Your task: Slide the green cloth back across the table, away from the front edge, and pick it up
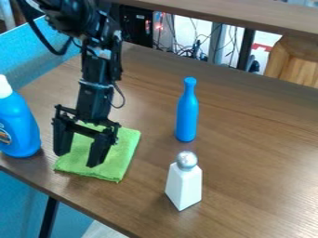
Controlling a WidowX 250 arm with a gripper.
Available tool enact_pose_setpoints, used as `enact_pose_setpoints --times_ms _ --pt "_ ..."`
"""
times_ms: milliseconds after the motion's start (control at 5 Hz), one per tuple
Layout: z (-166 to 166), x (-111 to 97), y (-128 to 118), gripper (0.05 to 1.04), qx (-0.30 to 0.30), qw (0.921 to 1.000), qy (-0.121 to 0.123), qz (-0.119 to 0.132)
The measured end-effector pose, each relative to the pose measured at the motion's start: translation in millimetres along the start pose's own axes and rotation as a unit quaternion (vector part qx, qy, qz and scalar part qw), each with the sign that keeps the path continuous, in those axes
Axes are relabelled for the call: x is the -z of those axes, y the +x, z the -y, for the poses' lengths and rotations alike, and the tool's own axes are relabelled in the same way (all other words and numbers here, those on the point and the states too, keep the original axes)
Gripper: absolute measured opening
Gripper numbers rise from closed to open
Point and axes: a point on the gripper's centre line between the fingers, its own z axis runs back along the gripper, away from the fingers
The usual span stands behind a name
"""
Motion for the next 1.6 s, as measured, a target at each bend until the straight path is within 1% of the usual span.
enact_pose_setpoints --times_ms 400,800,1000,1200,1400,1600 --pt "6 10 22 1.006 -0.005 0.9998 -0.007 -0.018" --pt "0 -2 47 1.006 -0.03 0.9991 -0.029 0.01" --pt "-8 -20 72 1.006 -0.028 0.9982 -0.018 0.051" --pt "-14 -45 95 1.005 -0.019 0.9956 -0.004 0.092" --pt "-19 -71 106 1.004 0.001 0.9923 0.008 0.124" --pt "-21 -86 108 1.004 0.009 0.9904 0.013 0.137"
